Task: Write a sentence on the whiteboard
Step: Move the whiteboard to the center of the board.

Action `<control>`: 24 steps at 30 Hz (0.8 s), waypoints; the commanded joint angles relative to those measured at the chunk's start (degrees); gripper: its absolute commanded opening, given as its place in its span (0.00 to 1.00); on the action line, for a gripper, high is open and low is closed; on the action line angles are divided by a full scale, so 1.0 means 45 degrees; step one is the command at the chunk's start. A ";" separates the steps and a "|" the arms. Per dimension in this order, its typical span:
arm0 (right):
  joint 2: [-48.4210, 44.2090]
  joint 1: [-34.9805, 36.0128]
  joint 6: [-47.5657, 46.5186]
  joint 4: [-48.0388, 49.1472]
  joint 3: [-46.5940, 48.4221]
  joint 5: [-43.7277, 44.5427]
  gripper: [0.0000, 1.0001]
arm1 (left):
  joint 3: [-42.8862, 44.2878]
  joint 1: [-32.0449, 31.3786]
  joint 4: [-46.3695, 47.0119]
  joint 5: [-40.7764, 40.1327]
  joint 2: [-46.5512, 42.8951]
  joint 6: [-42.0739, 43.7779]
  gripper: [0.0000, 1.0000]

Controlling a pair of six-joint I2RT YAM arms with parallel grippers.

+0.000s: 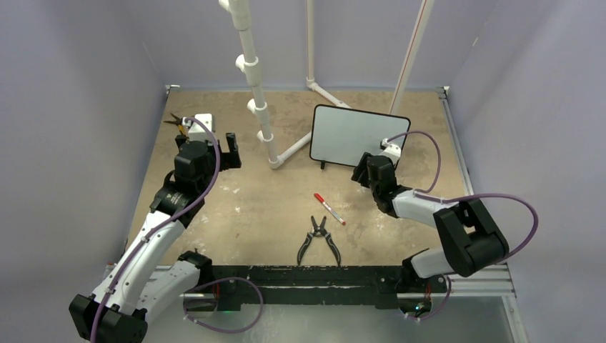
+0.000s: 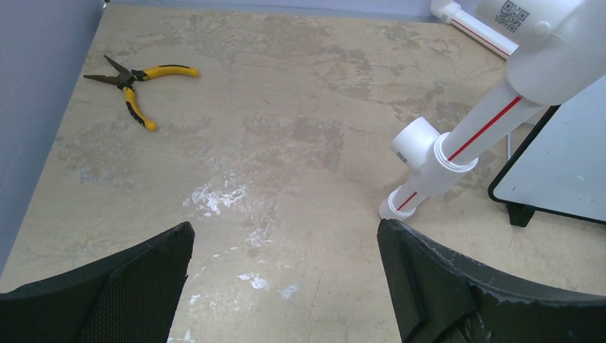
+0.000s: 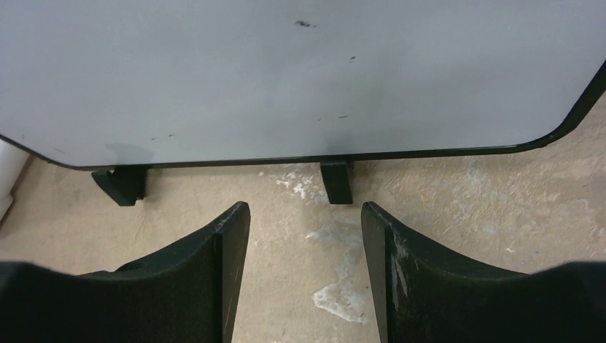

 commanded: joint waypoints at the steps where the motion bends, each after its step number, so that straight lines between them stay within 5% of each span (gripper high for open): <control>1: 0.0422 -0.0305 -0.0075 0.0428 0.0525 0.0612 0.60 | -0.0015 0.0086 0.0345 -0.0023 -0.0182 0.0163 0.99; 24: 0.1662 -0.0565 -0.0241 -0.0084 0.1468 0.0255 0.38 | 0.0000 0.0099 0.0282 -0.0126 -0.0061 0.0172 0.99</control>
